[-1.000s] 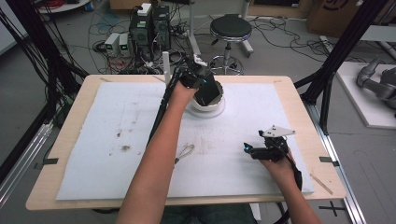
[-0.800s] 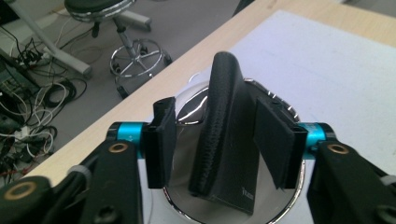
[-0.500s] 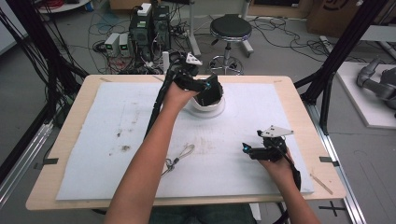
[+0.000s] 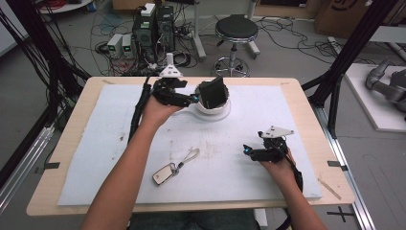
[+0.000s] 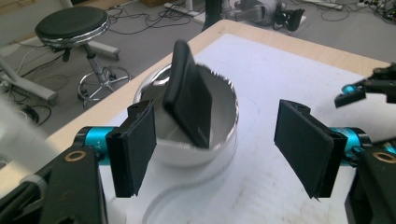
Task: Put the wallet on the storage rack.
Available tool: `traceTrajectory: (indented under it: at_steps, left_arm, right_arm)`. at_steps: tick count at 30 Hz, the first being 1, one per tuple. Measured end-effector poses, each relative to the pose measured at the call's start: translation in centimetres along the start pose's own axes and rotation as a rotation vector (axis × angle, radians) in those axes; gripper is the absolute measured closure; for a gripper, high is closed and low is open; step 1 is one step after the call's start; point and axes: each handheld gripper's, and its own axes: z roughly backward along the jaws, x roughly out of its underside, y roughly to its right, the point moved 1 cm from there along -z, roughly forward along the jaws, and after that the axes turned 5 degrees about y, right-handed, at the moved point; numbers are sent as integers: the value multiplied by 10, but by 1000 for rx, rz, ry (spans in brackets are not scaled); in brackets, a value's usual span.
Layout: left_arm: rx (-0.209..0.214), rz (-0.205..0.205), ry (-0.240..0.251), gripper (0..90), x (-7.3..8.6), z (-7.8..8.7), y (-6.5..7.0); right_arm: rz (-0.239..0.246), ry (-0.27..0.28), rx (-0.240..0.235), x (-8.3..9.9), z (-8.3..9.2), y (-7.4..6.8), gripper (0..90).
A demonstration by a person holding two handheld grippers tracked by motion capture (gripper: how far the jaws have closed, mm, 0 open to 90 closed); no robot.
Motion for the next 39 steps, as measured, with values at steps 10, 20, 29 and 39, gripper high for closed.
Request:
traceTrajectory:
  at_steps: [10,20,29,39]
  left_arm:
    - [-76,61,17,259,44,61,-24]
    - [-99,83,17,247,78,98,-29]
    - [-99,95,32,223,103,108,-18]
    - [-85,116,70,214,108,113,-17]
  right_arm:
    - [-15,-1,7,-2,-7,5,183]
    - [-10,-6,16,-2,-7,5,183]
    - [-4,-13,18,-2,-7,4,183]
    - [-10,-20,9,-1,-9,4,183]
